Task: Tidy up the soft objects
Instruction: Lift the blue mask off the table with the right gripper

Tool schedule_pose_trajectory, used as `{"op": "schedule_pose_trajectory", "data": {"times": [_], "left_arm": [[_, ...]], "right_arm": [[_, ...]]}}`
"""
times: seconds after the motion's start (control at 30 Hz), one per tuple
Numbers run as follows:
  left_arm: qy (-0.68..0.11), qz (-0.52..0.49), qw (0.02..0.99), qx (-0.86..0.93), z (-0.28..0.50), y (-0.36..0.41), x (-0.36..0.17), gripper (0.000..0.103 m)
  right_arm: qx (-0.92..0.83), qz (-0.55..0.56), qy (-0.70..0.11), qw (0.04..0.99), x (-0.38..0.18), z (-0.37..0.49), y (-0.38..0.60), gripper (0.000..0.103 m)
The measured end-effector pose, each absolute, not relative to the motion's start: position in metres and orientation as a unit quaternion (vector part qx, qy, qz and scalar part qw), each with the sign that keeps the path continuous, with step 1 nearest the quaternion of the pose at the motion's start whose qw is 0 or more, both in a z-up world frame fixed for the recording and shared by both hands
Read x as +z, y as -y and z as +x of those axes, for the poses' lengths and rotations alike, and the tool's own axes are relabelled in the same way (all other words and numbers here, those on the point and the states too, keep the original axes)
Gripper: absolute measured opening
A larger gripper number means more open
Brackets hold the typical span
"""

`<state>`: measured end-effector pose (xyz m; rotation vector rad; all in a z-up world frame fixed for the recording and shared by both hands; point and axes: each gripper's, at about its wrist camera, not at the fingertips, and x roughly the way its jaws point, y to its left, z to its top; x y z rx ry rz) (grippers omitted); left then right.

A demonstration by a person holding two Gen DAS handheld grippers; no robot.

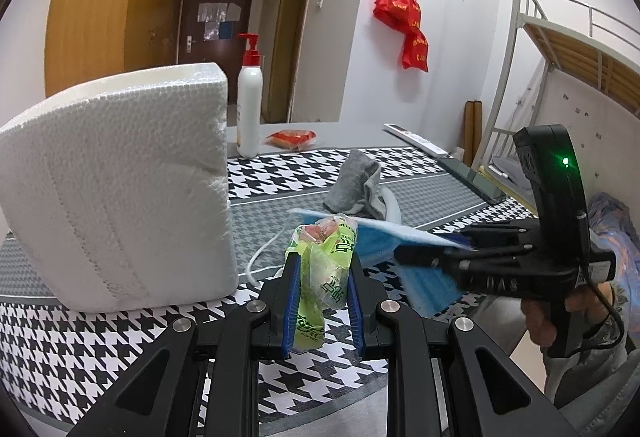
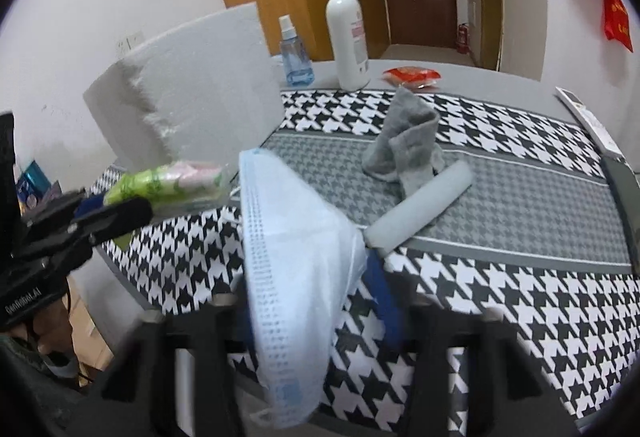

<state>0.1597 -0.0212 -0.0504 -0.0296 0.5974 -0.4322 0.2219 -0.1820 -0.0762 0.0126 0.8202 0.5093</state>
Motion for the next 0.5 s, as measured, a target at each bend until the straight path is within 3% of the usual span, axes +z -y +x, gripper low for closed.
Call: {"op": "schedule_pose_trajectory", "data": {"times": [0.1,0.33,0.47,0.5], "left_arm": [[-0.295,-0.016,0.932,-0.211,0.162,0.021,-0.052,0.023],[-0.295,-0.013,0.931,-0.215,0.162,0.025,-0.052,0.023],[-0.294,-0.013,0.932,-0.212,0.163,0.024,-0.053,0.023],[-0.294,-0.013,0.932,-0.212,0.162,0.024,-0.053,0.023]], "right_arm": [[0.243,0.015,-0.394,0.886,-0.077,0.225,0.187,0.01],[0.213,0.007,-0.401,0.891,-0.077,0.227,0.194,0.013],[0.204,0.004,-0.387,0.899,-0.067,0.22,0.202,0.053],[0.209,0.006,-0.38,0.901,-0.063,0.217,0.204,0.053]]}}
